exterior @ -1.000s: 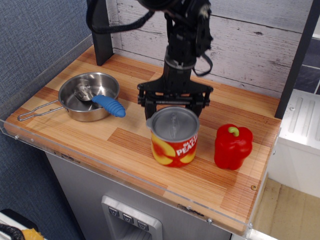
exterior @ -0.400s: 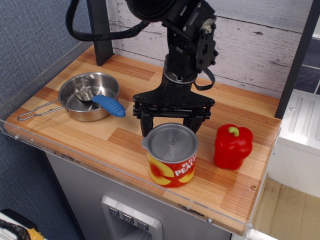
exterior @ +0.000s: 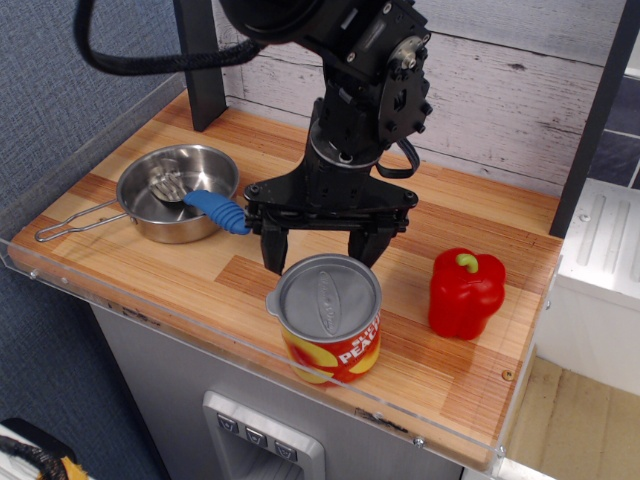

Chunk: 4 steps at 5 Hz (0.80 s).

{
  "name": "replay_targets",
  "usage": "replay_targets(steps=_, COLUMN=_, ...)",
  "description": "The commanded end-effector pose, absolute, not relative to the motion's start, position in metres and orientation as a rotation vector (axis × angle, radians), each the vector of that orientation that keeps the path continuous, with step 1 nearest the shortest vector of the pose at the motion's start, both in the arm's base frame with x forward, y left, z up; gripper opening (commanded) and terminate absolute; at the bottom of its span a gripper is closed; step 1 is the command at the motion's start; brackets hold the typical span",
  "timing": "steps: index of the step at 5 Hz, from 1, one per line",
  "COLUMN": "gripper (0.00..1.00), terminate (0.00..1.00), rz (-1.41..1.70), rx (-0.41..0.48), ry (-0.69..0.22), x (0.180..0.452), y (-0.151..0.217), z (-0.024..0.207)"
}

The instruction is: Pick up the can and place it in the front centre of the table

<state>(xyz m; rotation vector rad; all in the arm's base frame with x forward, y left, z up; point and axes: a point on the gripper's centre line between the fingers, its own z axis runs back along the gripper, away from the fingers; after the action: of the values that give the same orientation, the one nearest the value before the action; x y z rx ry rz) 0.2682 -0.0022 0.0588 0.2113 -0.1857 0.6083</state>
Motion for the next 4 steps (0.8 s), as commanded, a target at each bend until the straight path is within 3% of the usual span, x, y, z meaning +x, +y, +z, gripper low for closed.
replay_targets(steps=1, gripper=1.0, terminate=0.0, rz=0.741, rx=0.281, ry=-0.318, x=0.273, y=0.014, z=0.104)
replay_targets(steps=2, gripper=1.0, terminate=0.0, rz=0.779, rx=0.3, ry=-0.271, x=0.278, y=0.031, z=0.114)
replay_targets(steps=4, gripper=1.0, terminate=0.0, rz=0.9, rx=0.34, ry=-0.162, x=0.255, y=0.085, z=0.124)
